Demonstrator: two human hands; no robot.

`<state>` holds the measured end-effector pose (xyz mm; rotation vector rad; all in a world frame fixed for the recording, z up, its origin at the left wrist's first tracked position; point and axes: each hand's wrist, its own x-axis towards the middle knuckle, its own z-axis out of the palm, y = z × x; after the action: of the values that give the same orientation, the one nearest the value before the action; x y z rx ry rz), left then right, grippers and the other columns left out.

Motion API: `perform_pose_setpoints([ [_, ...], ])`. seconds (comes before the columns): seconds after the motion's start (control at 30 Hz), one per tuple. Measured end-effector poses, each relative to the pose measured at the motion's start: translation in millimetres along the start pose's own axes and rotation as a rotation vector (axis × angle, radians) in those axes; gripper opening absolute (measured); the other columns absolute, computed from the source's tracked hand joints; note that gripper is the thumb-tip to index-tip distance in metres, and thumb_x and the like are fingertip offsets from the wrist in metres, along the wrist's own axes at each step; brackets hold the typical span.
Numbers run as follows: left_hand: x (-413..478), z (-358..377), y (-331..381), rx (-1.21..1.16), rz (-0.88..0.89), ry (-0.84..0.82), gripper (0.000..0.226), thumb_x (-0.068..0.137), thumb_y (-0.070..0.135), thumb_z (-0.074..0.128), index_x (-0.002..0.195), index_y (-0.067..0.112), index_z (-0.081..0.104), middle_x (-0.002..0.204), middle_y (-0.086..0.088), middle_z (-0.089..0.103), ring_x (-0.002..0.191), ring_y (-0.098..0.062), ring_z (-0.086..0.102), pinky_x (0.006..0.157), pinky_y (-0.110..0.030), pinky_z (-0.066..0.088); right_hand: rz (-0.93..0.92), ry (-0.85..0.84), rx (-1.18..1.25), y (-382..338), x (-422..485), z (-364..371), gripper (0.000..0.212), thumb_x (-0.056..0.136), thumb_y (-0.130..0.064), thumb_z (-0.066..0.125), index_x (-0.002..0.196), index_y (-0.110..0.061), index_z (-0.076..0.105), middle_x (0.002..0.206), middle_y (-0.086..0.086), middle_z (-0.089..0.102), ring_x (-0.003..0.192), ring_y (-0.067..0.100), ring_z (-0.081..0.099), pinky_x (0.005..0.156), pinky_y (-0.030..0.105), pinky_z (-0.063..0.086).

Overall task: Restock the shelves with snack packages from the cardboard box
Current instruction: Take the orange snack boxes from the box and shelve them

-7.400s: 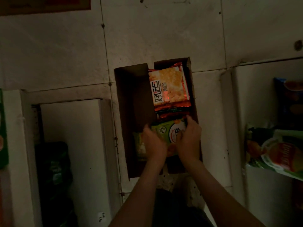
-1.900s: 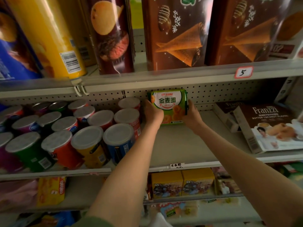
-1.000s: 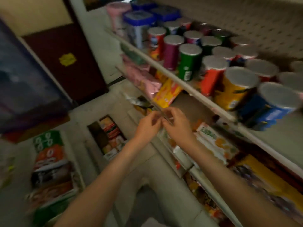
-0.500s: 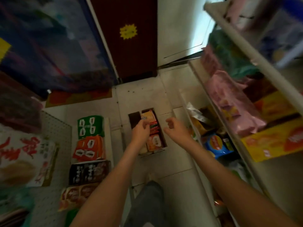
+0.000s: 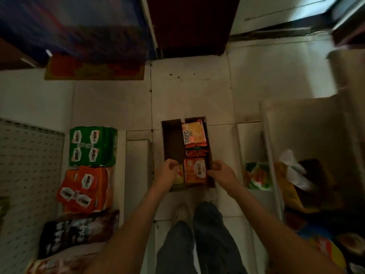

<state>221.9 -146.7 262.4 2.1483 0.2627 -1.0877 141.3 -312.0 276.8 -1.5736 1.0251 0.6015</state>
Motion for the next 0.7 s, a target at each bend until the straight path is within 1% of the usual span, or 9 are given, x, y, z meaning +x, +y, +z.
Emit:
perform_pose_setpoints([
  [0.1, 68, 32, -27, -0.135, -0.119, -0.014, 0.015, 0.098, 0.017, 0.044, 0.106, 0.017, 0.057, 0.114, -0.007, 0.059, 0.102, -0.021, 0.058, 0.090, -0.039, 0.052, 0.080, -0.086, 0.093, 39, 93, 22, 0.044, 0.085, -0.019, 0.065, 0.127, -0.016, 0.052, 0.122, 0.005, 0.062, 0.106, 0.021, 0.062, 0.093, 0.042, 0.052],
  [0.17, 115, 60, -49, -0.219, -0.215, -0.044, 0.016, 0.099, 0.021, 0.044, 0.088, 0.022, 0.055, 0.099, -0.001, 0.058, 0.093, -0.018, 0.058, 0.092, -0.040, 0.051, 0.148, -0.122, 0.172, 70, 153, 37, 0.048, 0.083, -0.020, 0.067, 0.127, -0.015, 0.052, 0.122, 0.008, 0.062, 0.106, 0.023, 0.062, 0.093, 0.046, 0.051],
  [0.23, 163, 95, -81, -0.300, -0.309, -0.097, 0.017, 0.100, 0.022, 0.042, 0.089, 0.023, 0.055, 0.093, 0.002, 0.058, 0.094, -0.018, 0.058, 0.092, -0.039, 0.050, 0.213, -0.138, 0.240, 108, 211, 57, 0.048, 0.083, -0.019, 0.068, 0.127, -0.011, 0.052, 0.121, 0.010, 0.062, 0.107, 0.026, 0.062, 0.094, 0.048, 0.050],
  [0.3, 187, 113, -97, -0.354, -0.353, -0.127, 0.021, 0.098, 0.023, 0.044, 0.114, 0.019, 0.057, 0.104, -0.002, 0.062, 0.098, -0.019, 0.061, 0.086, -0.038, 0.055, 0.268, -0.120, 0.271, 119, 230, 65, 0.054, 0.081, -0.017, 0.070, 0.130, -0.012, 0.048, 0.124, 0.009, 0.061, 0.107, 0.025, 0.061, 0.093, 0.046, 0.051],
  [0.33, 198, 123, -106, -0.357, -0.376, -0.146, 0.025, 0.097, 0.023, 0.047, 0.120, 0.021, 0.055, 0.109, -0.002, 0.063, 0.096, -0.018, 0.062, 0.075, -0.035, 0.057, 0.279, -0.110, 0.279, 129, 242, 71, 0.057, 0.080, -0.015, 0.070, 0.132, -0.013, 0.046, 0.124, 0.007, 0.060, 0.107, 0.024, 0.060, 0.090, 0.041, 0.052],
  [0.4, 233, 151, -132, -0.385, -0.391, -0.143, 0.017, 0.094, 0.021, 0.055, 0.110, 0.025, 0.052, 0.100, 0.003, 0.063, 0.083, -0.011, 0.062, 0.054, -0.022, 0.053, 0.267, -0.071, 0.277, 161, 282, 91, 0.061, 0.083, -0.011, 0.068, 0.137, -0.015, 0.040, 0.124, 0.004, 0.056, 0.110, 0.023, 0.056, 0.084, 0.030, 0.049],
  [0.47, 255, 168, -143, -0.397, -0.423, -0.112, 0.019, 0.093, 0.018, 0.056, 0.106, 0.029, 0.047, 0.096, 0.005, 0.061, 0.075, -0.008, 0.058, 0.049, -0.019, 0.047, 0.287, -0.024, 0.245, 178, 304, 107, 0.070, 0.084, -0.010, 0.066, 0.144, -0.016, 0.030, 0.135, 0.006, 0.047, 0.123, 0.027, 0.048, 0.085, 0.028, 0.044],
  [0.6, 287, 200, -172, -0.348, -0.413, -0.014, 0.039, 0.091, 0.017, 0.053, 0.129, 0.021, 0.045, 0.119, -0.003, 0.058, 0.095, -0.019, 0.059, 0.070, -0.031, 0.054, 0.352, 0.061, 0.306, 214, 341, 134, 0.086, 0.082, -0.021, 0.069, 0.149, -0.020, 0.015, 0.149, 0.007, 0.032, 0.133, 0.029, 0.039, 0.097, 0.038, 0.045],
  [0.7, 308, 217, -194, -0.244, -0.438, 0.077, 0.052, 0.080, 0.019, 0.056, 0.130, 0.021, 0.043, 0.128, -0.008, 0.054, 0.113, -0.029, 0.055, 0.091, -0.047, 0.051, 0.372, 0.101, 0.488, 225, 359, 145, 0.059, 0.093, -0.035, 0.053, 0.145, -0.015, 0.031, 0.142, 0.011, 0.043, 0.126, 0.029, 0.047, 0.087, 0.033, 0.046],
])
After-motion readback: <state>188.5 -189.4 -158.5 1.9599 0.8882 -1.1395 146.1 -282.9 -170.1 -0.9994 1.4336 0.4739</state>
